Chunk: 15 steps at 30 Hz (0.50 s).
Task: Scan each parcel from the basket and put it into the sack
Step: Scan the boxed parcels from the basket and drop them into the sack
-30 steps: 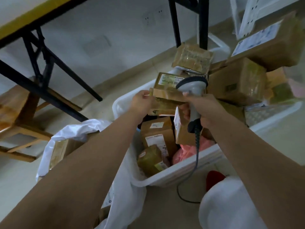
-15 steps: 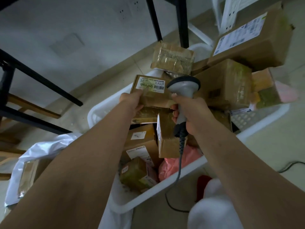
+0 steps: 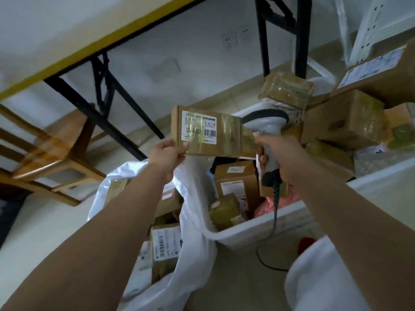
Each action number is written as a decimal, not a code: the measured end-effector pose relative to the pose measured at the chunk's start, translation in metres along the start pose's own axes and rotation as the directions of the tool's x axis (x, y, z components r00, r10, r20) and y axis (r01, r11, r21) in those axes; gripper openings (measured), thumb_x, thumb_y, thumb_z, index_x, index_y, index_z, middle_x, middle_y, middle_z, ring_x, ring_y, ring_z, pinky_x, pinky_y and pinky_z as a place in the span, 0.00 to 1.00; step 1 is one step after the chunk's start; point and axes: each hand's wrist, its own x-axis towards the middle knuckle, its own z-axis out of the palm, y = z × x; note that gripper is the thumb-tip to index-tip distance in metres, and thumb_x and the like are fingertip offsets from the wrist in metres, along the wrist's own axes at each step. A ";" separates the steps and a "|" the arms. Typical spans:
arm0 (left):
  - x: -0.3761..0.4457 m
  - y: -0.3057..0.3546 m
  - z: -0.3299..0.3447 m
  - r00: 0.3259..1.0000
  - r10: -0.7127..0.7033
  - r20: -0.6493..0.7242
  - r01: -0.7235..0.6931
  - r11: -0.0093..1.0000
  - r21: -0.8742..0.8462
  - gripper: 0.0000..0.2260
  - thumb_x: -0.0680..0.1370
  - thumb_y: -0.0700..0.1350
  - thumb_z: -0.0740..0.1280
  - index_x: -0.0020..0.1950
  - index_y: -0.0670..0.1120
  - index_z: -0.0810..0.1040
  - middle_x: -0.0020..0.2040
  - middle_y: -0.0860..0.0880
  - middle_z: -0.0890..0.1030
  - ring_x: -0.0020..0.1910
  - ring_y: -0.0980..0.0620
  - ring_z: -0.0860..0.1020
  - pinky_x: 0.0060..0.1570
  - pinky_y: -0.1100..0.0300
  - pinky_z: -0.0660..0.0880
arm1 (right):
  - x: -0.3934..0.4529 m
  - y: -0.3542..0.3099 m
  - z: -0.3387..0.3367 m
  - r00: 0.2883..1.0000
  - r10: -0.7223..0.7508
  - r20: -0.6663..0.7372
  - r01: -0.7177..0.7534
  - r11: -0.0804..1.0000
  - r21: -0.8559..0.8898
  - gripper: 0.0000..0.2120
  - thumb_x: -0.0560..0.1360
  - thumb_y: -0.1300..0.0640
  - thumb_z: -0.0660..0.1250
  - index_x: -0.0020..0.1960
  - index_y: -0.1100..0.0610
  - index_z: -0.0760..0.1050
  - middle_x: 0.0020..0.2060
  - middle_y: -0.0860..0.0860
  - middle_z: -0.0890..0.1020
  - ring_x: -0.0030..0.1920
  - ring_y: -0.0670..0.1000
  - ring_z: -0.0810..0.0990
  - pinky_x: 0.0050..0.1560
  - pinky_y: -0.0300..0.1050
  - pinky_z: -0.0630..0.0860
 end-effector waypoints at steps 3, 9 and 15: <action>-0.028 -0.013 -0.057 1.000 -0.011 -0.024 0.010 0.998 -0.066 0.25 0.69 0.39 0.78 0.63 0.38 0.74 0.54 0.40 0.83 0.50 0.43 0.84 0.53 0.47 0.81 | -0.037 0.025 0.016 0.995 -0.046 0.089 0.056 0.993 -0.105 0.11 0.75 0.49 0.71 0.44 0.56 0.74 0.29 0.49 0.74 0.24 0.45 0.69 0.27 0.38 0.71; -0.082 -0.039 -0.135 0.989 -0.020 -0.145 0.003 0.993 -0.114 0.11 0.74 0.39 0.73 0.55 0.42 0.79 0.49 0.45 0.85 0.47 0.49 0.85 0.49 0.55 0.80 | -0.108 0.040 0.069 0.952 -0.077 0.297 0.144 0.967 -0.209 0.15 0.75 0.47 0.71 0.50 0.59 0.76 0.32 0.51 0.77 0.27 0.47 0.71 0.33 0.43 0.73; -0.108 -0.053 -0.179 0.966 -0.090 -0.243 0.023 0.964 -0.266 0.10 0.78 0.38 0.70 0.59 0.41 0.77 0.46 0.48 0.82 0.43 0.54 0.81 0.40 0.63 0.78 | -0.162 0.036 0.113 0.924 -0.110 0.366 0.245 0.905 -0.348 0.15 0.75 0.48 0.71 0.51 0.60 0.75 0.35 0.53 0.78 0.29 0.46 0.72 0.33 0.41 0.75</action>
